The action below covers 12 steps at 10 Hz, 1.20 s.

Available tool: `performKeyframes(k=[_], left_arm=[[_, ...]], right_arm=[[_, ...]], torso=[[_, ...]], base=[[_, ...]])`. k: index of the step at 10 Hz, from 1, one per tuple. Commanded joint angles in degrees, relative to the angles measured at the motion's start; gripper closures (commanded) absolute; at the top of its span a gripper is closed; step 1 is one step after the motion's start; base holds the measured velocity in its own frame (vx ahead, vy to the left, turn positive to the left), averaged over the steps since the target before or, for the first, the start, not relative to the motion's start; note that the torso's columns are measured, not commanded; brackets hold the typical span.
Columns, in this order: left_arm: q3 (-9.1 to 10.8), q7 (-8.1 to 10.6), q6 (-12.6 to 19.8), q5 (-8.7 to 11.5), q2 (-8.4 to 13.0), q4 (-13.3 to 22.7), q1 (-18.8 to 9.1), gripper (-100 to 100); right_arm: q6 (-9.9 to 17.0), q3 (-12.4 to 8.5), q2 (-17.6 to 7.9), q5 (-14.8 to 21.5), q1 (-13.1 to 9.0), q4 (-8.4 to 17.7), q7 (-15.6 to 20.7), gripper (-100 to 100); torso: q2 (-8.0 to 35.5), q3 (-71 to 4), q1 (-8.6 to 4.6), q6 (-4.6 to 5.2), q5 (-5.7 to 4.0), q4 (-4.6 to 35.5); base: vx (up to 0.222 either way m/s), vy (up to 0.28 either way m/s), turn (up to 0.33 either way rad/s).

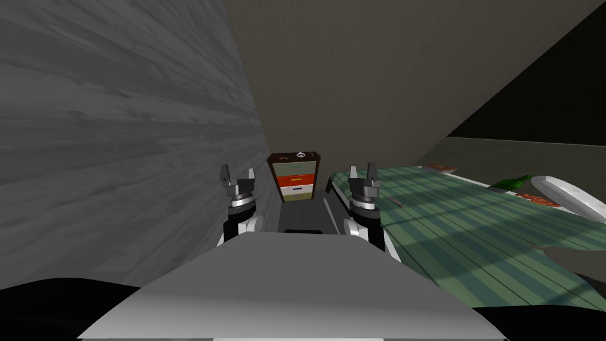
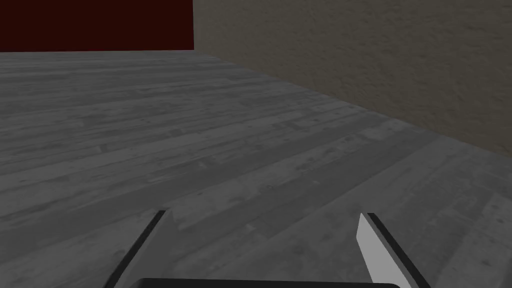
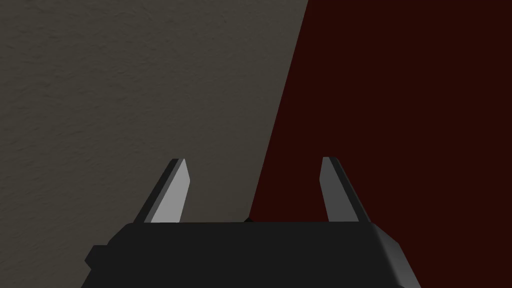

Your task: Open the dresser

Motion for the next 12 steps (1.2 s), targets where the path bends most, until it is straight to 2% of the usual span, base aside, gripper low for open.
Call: performKeyframes(k=[1,9,10,12], left_arm=[[0.00,0.00,0.00,0.00,0.00,0.00,0.00,0],[0.00,0.00,-0.01,0.00,0.00,-0.02,0.00,0],[0.08,0.04,0.57,0.18,2.34,0.11,-0.18,-100],[0.26,0.12,1.88,0.60,5.49,0.41,-0.60,-100]], right_arm=[[0.00,0.00,0.00,0.00,0.00,0.00,0.00,0],[0.00,0.00,0.00,0.00,0.00,-0.02,0.00,0],[-0.01,0.00,0.00,0.00,0.00,-0.02,0.00,0],[0.00,0.00,0.00,0.00,0.01,0.01,0.00,0]], torso=[[2.32,-4.67,0.00,0.00,0.00,2.35],[35.39,-70.73,0.00,0.00,0.00,35.37],[39.62,-79.19,0.00,0.00,0.00,39.60],[41.99,-84.31,-0.03,0.00,-0.01,42.03]], base=[[0.000,0.000,0.000],[0.000,0.000,0.000],[0.018,-0.012,0.010],[0.047,-0.020,0.015]])
